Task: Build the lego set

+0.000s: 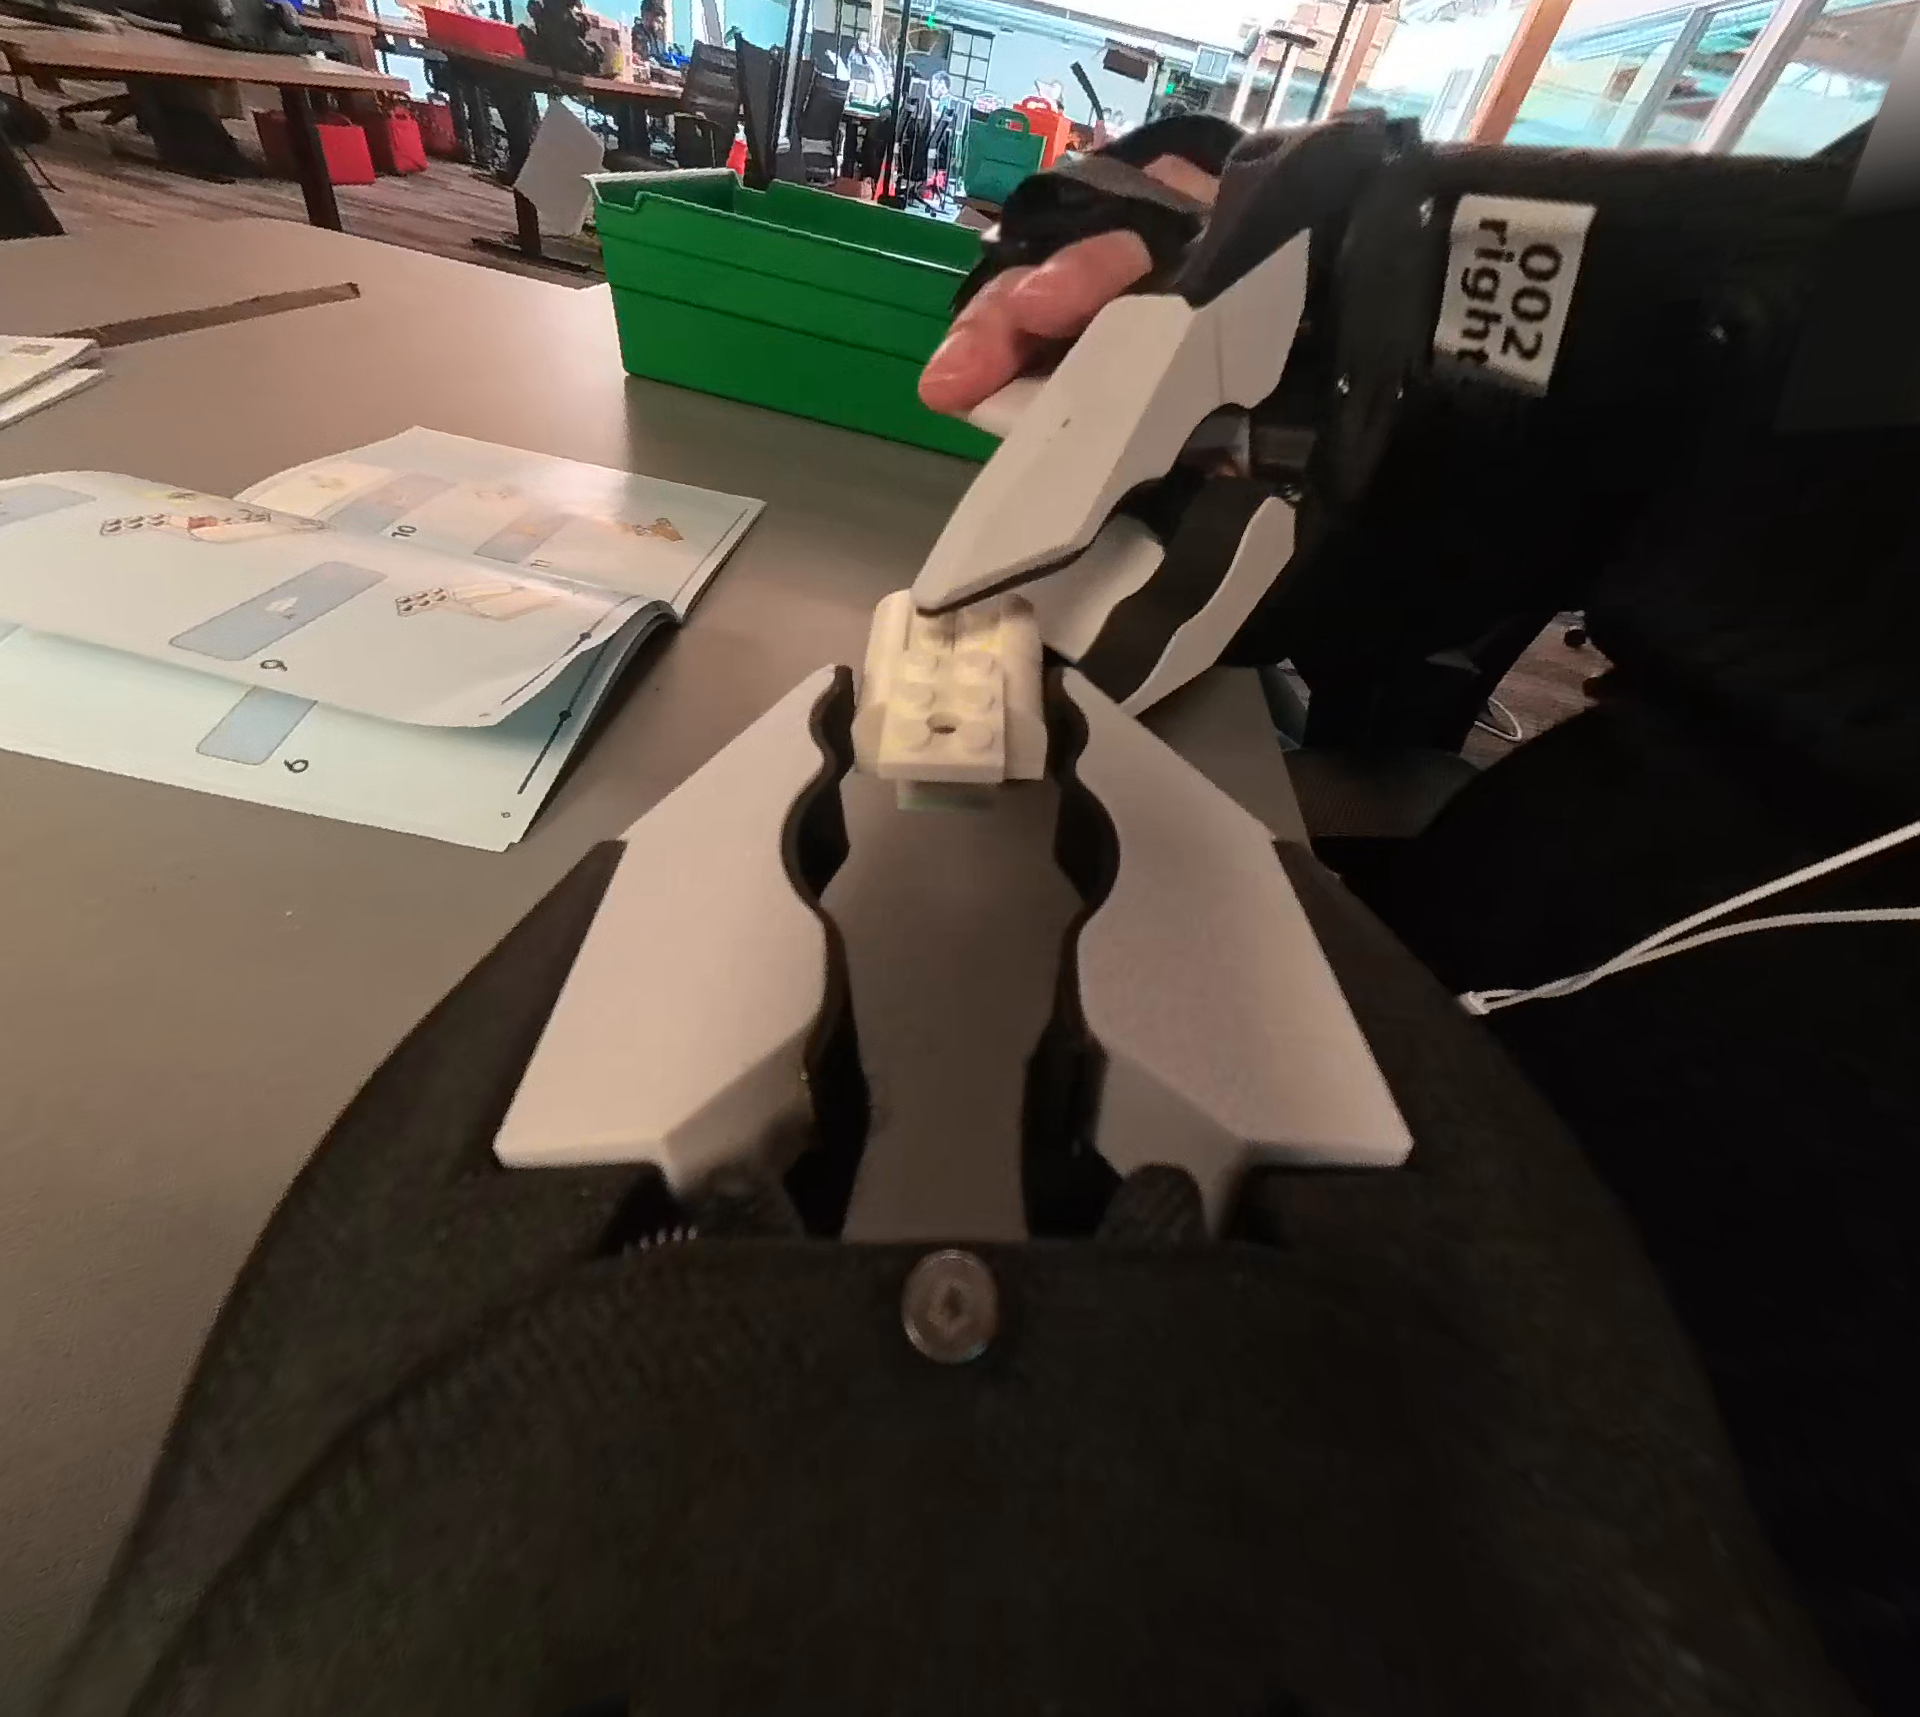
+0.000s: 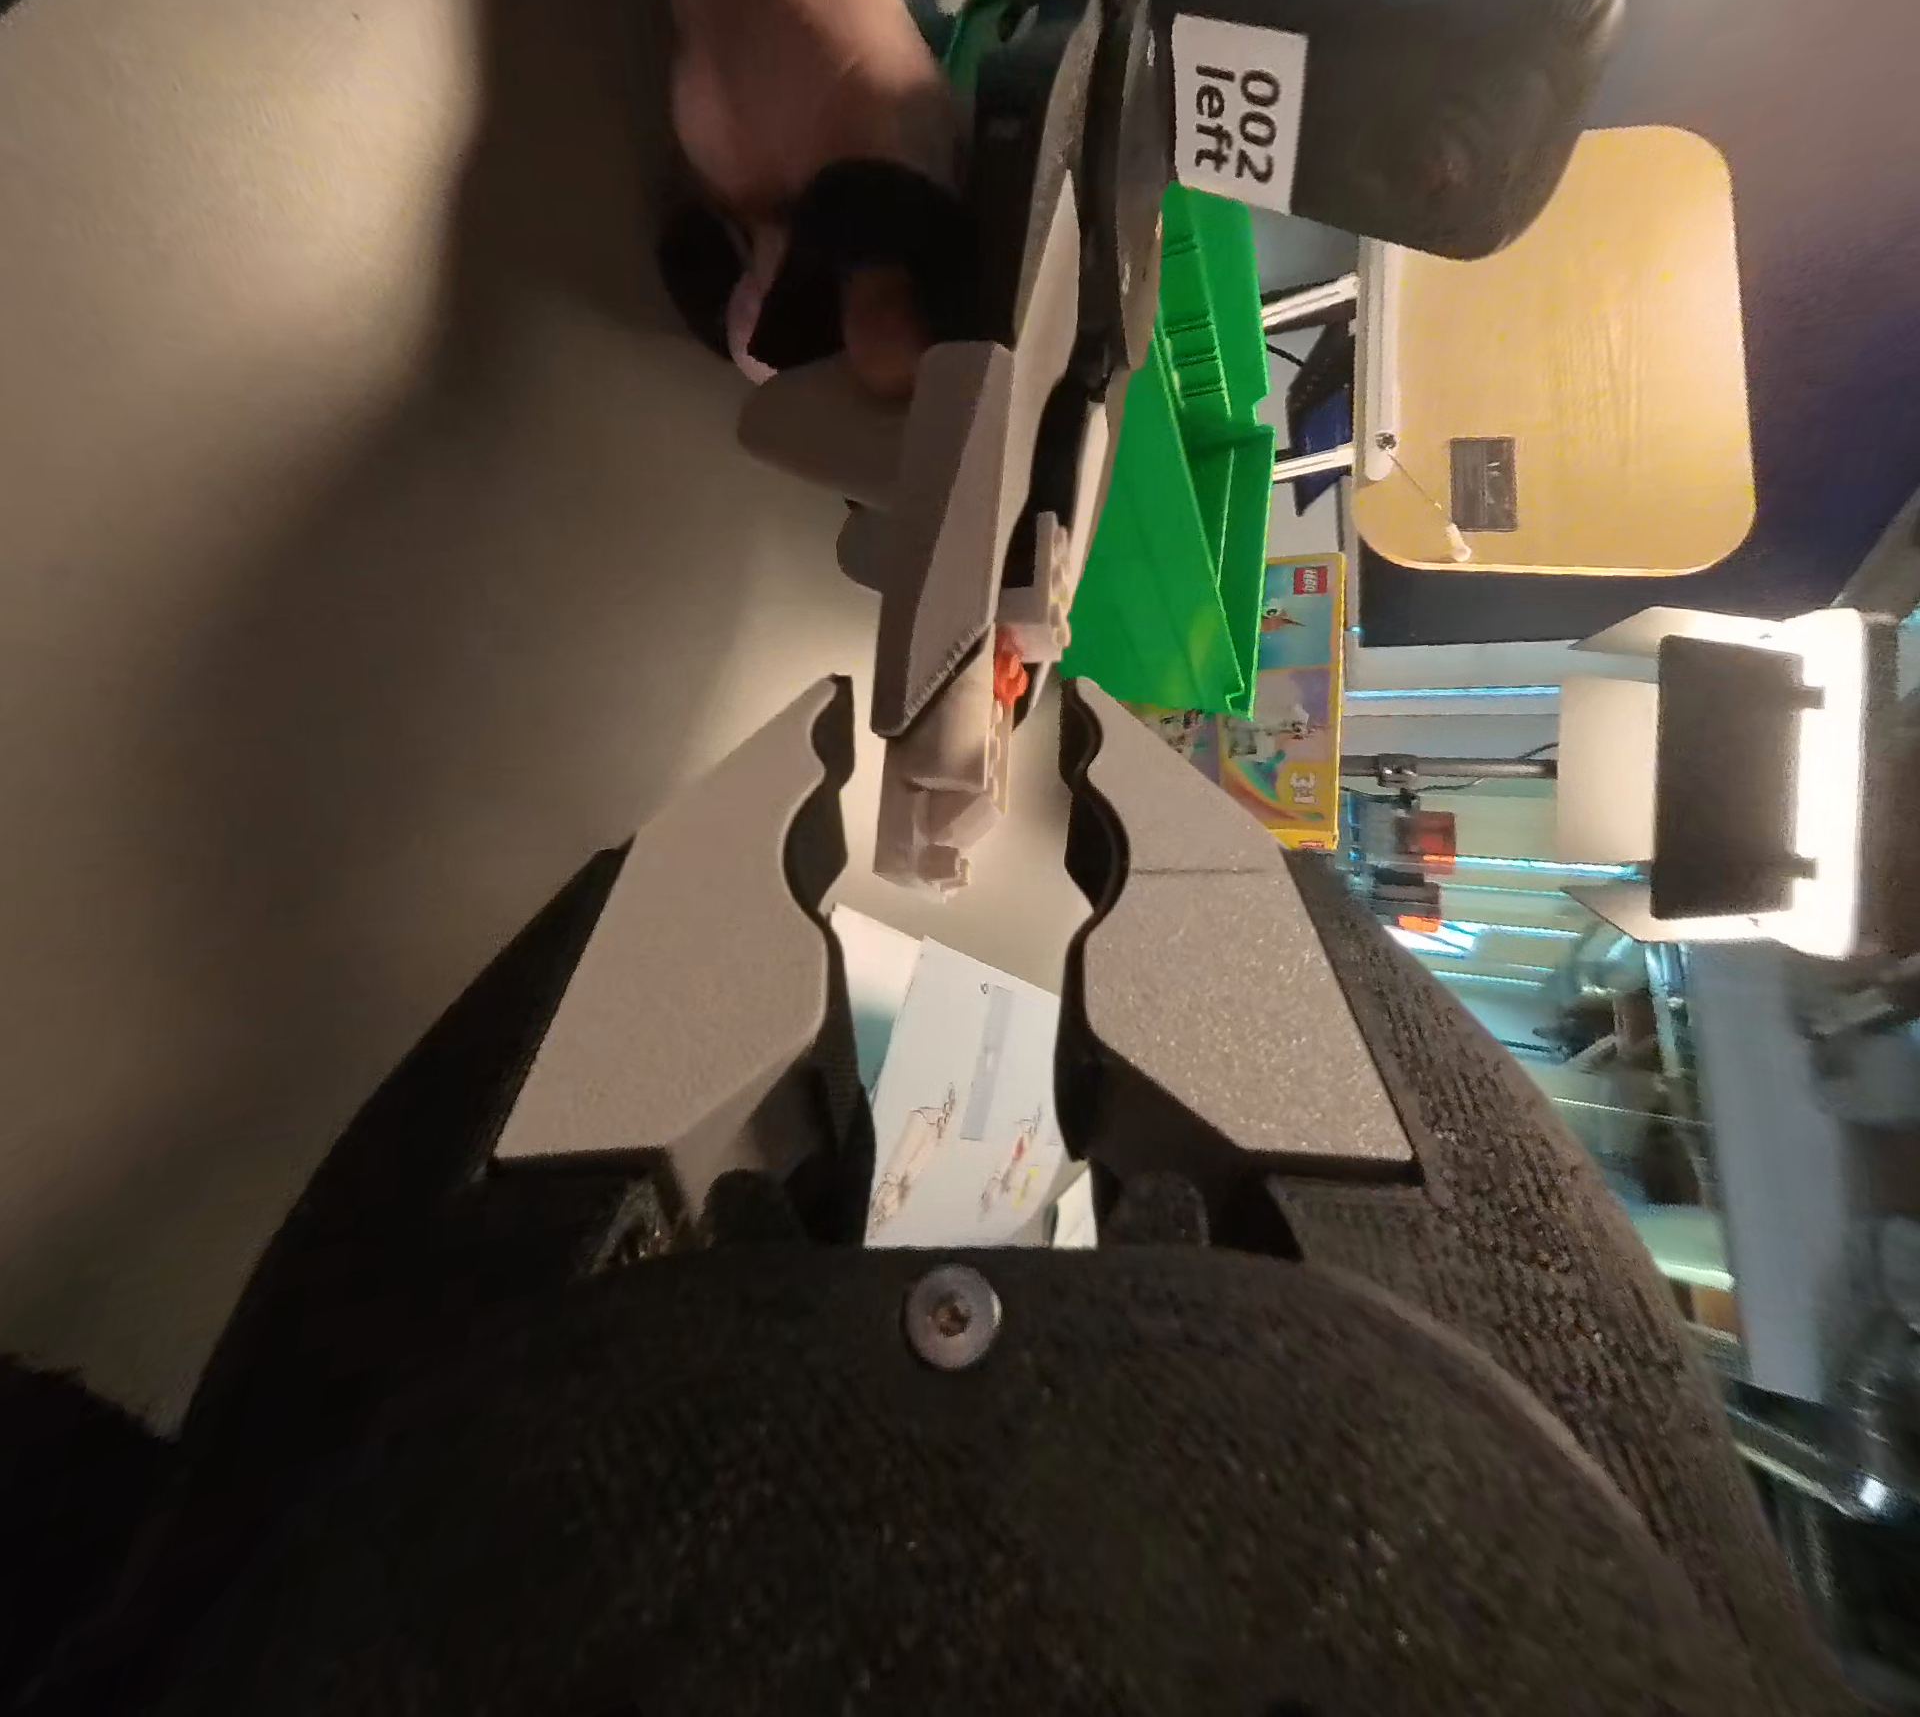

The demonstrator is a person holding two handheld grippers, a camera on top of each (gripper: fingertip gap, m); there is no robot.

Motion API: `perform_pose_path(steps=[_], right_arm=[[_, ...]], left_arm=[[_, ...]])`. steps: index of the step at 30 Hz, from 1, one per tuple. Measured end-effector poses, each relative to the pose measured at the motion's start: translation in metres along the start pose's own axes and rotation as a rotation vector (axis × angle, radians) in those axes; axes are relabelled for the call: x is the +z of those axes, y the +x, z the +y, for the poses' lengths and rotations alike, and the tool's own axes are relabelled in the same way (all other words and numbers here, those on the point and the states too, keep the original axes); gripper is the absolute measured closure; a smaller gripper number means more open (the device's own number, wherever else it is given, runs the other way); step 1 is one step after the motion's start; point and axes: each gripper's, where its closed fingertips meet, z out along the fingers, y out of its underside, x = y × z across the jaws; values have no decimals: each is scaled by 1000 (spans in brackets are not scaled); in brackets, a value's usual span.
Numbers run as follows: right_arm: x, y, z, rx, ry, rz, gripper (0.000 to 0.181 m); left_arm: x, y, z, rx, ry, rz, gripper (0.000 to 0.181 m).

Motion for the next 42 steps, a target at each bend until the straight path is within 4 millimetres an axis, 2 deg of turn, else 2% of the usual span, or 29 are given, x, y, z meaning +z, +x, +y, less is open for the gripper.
perform_pose_path(steps=[13,20,26,32,36,42], right_arm=[[7,-6,1,-98,-33,-20,155],[5,-8,1,-153,-47,-47,163],[6,-8,2,-130,-39,-26,163],[6,-2,2,-92,-25,51,164],[3,6,3,-75,-23,127,164],[-2,19,4,-53,-29,221,163]], left_arm=[[2,1,5,-52,-35,22,146],[3,4,5,-141,-29,63,147],[3,2,6,-142,-33,58,146],[0,-3,1,-147,-1,24,138],[-2,0,-5,-147,36,45,145],[-8,-1,-16,-133,115,38,141]])
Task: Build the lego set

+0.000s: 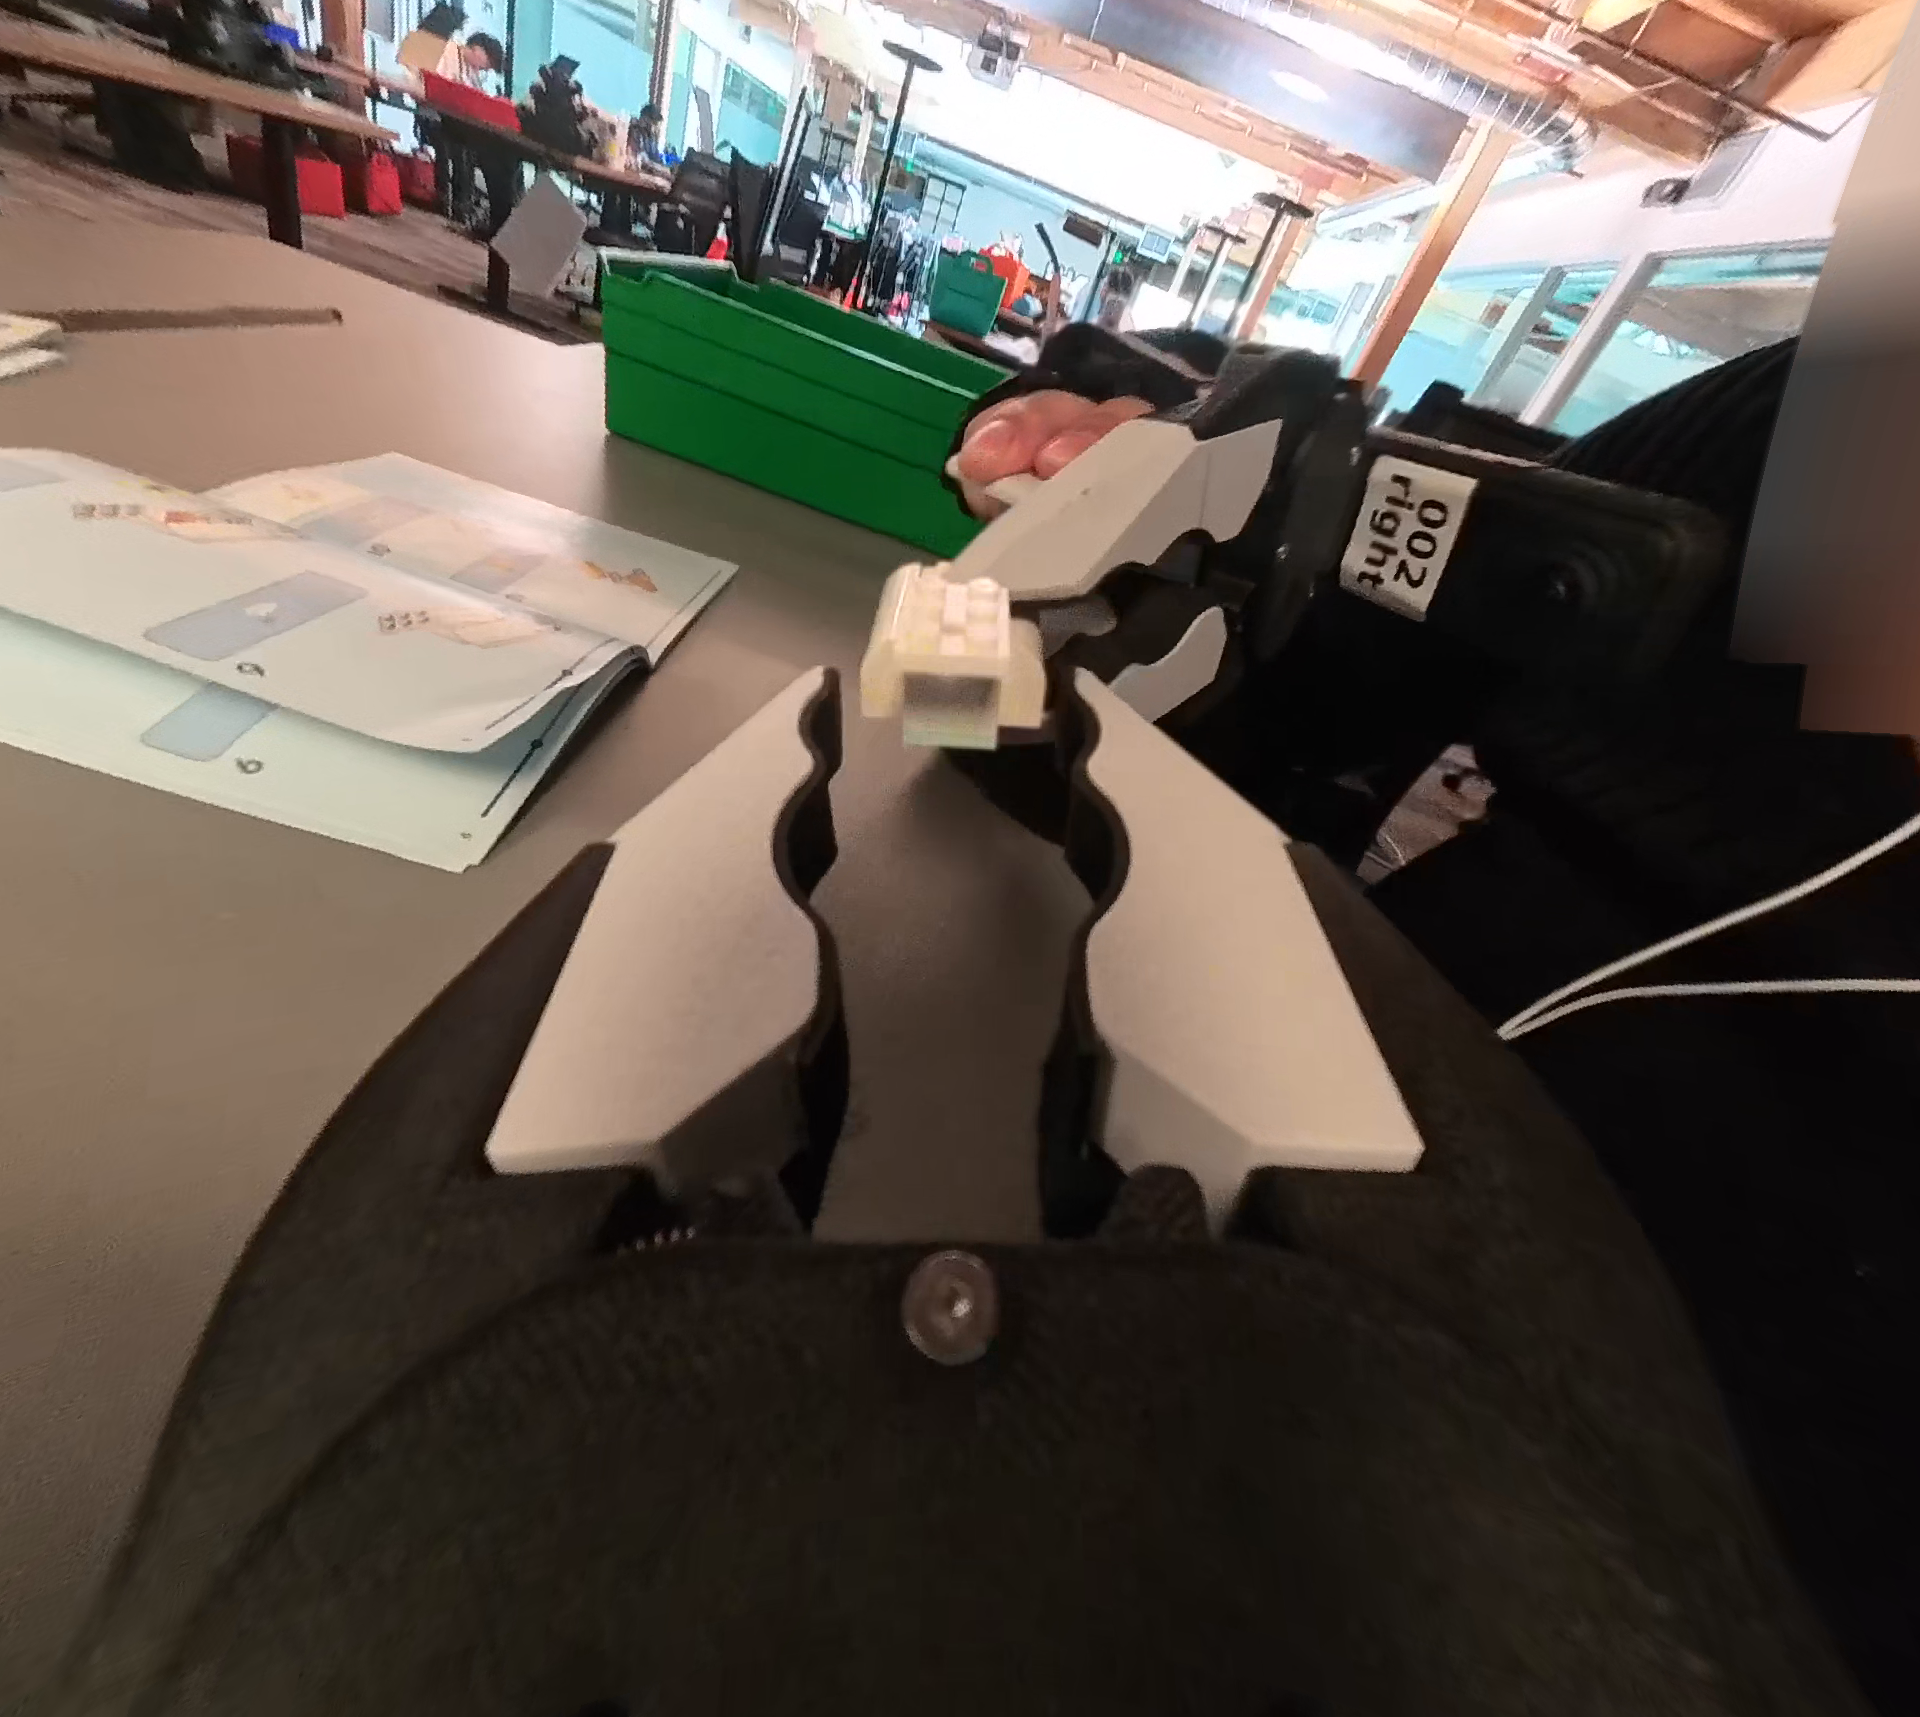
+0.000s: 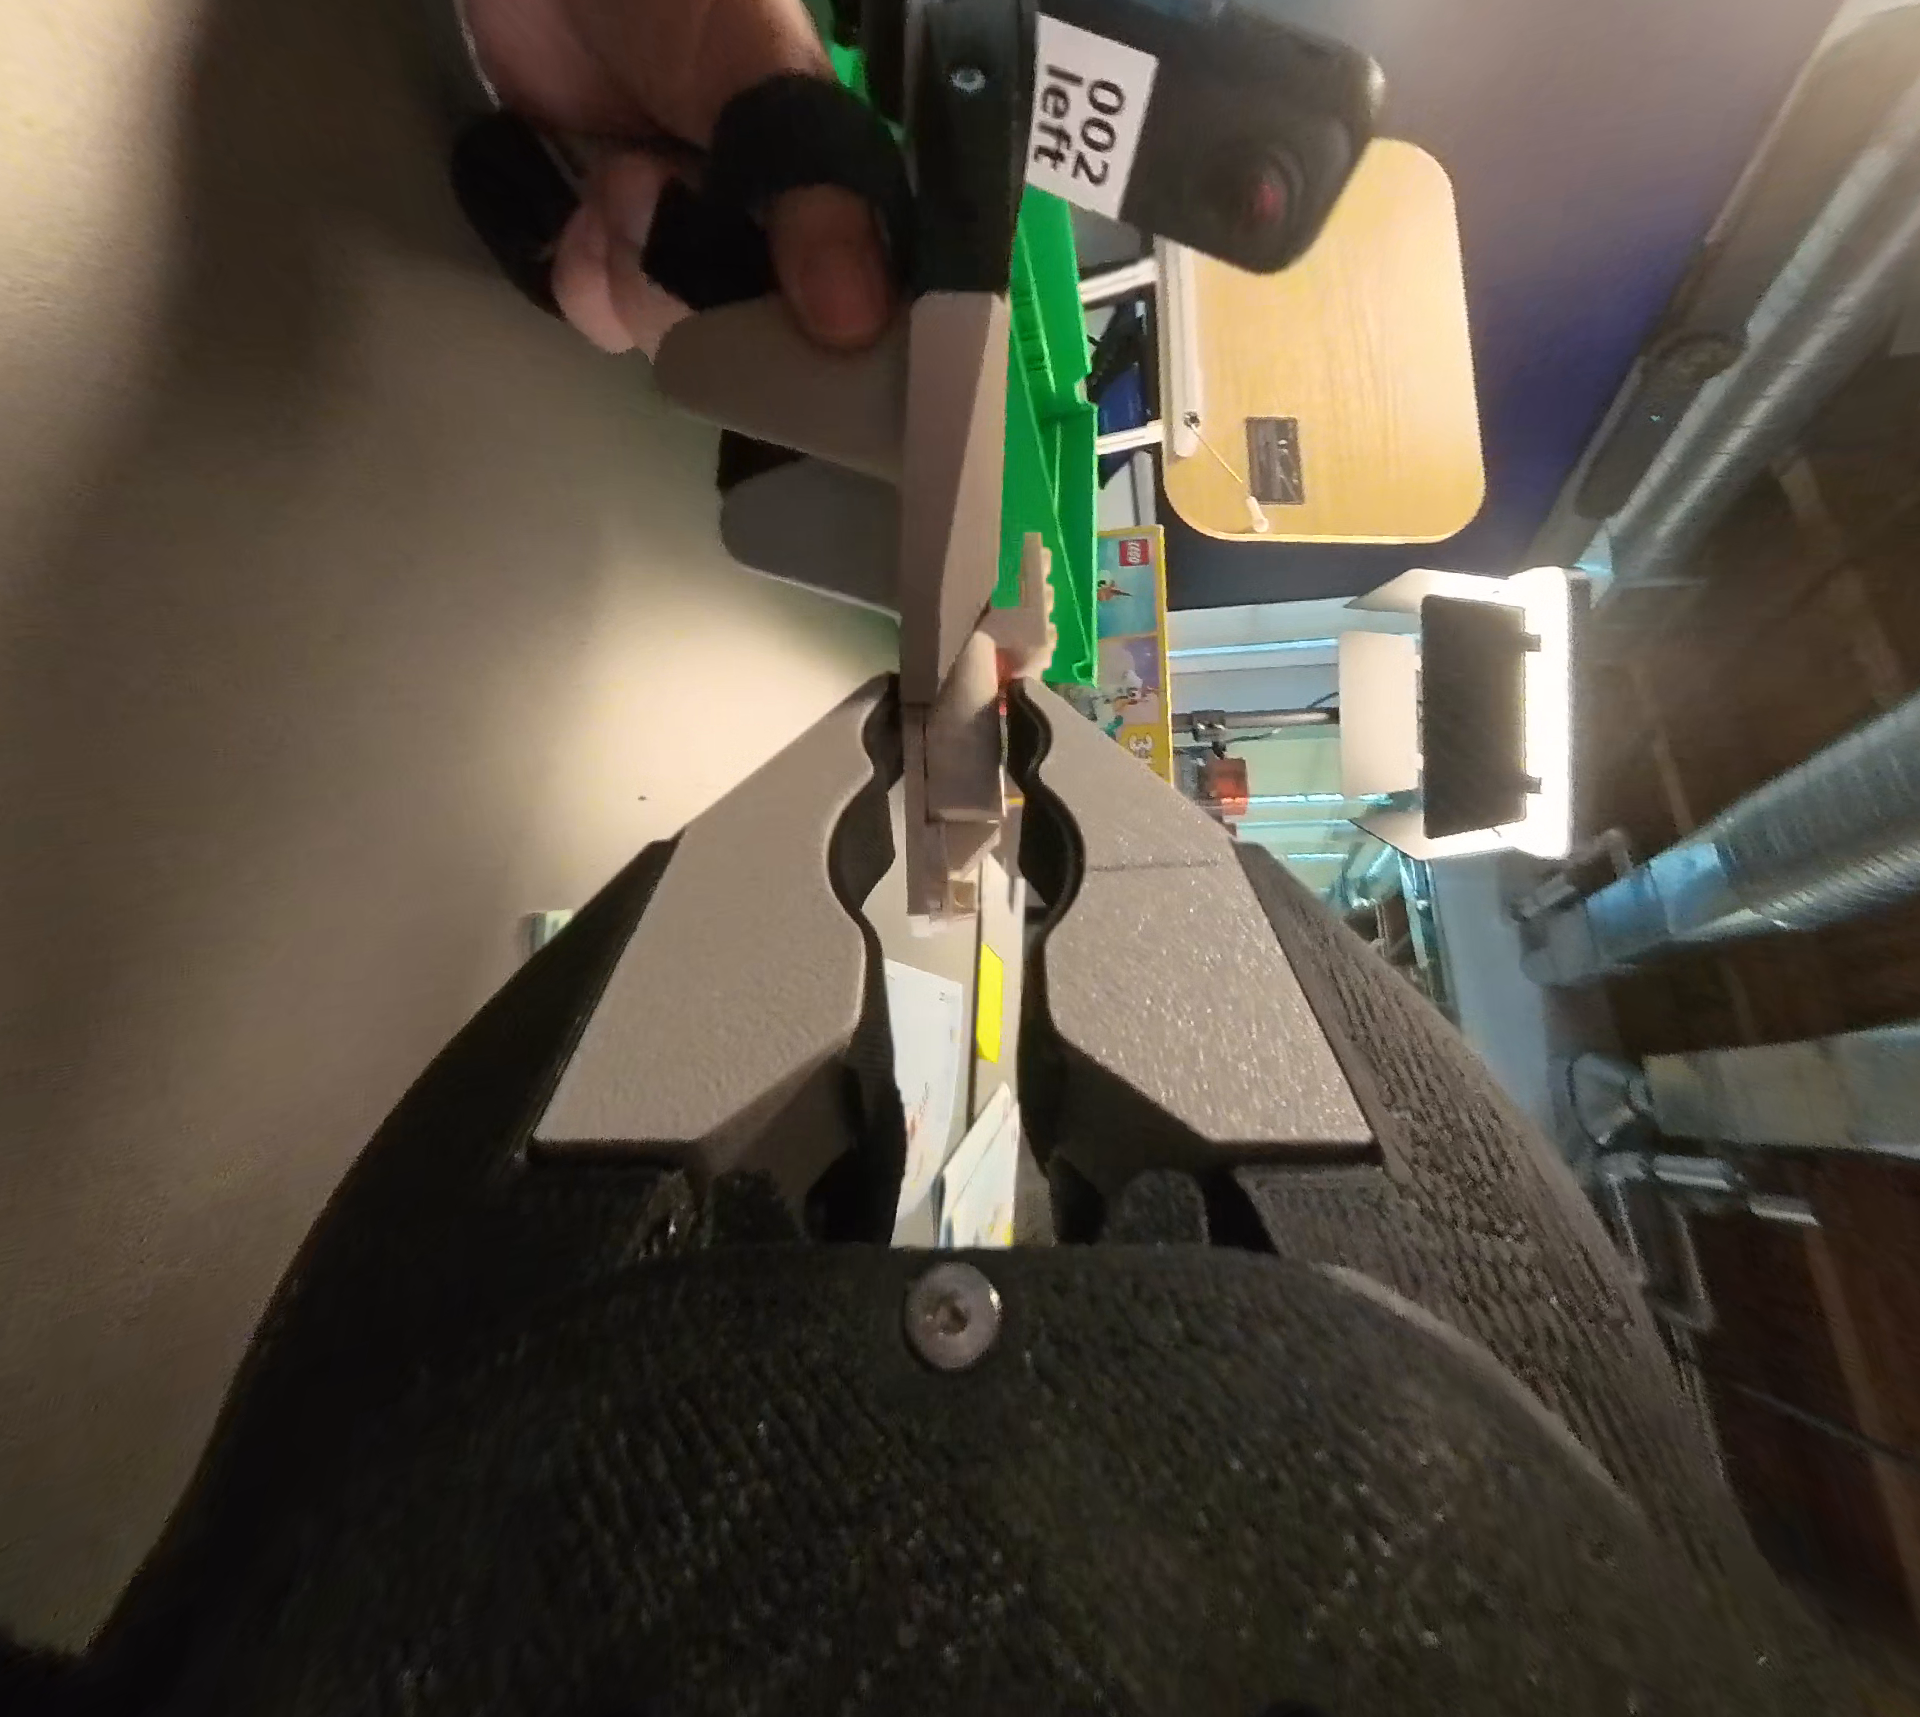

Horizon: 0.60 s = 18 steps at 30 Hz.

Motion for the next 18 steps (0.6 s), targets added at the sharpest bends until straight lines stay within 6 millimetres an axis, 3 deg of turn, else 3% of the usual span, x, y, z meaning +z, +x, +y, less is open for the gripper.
perform_pose_path(steps=[4,9,18], right_arm=[[-4,11,5,62,3,36,164],[-7,14,1,79,30,65,164],[-7,21,2,98,31,99,164]], left_arm=[[-2,7,-6,14,40,43,137],[-4,6,-10,21,65,41,150],[-15,5,-25,47,166,28,156]])
